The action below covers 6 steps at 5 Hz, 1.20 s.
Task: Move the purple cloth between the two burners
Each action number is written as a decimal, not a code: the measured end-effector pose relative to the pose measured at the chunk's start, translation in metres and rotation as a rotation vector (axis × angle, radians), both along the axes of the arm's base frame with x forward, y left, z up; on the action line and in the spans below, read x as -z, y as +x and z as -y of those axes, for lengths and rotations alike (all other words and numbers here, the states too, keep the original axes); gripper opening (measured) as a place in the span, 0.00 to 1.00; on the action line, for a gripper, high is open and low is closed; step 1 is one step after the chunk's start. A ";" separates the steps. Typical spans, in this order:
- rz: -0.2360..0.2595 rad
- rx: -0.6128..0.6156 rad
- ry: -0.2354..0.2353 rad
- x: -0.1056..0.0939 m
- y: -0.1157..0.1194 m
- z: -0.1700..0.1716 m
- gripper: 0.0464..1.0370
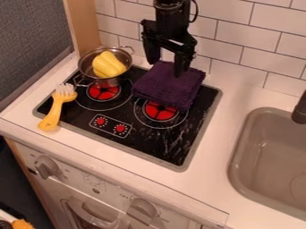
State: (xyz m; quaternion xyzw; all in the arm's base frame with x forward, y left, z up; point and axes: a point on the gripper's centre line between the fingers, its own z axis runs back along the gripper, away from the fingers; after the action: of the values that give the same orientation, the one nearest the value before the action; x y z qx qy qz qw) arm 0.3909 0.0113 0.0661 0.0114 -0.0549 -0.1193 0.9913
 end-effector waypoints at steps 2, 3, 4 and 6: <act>-0.067 -0.047 0.034 0.042 0.015 -0.008 0.96; -0.084 -0.058 0.015 0.046 0.012 -0.013 0.96; -0.114 -0.039 0.026 0.053 -0.009 -0.014 0.96; -0.133 -0.038 0.130 0.052 -0.051 -0.031 0.96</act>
State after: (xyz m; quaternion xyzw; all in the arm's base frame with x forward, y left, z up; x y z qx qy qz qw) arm 0.3403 0.0424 0.0138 0.0688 0.0192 -0.1042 0.9920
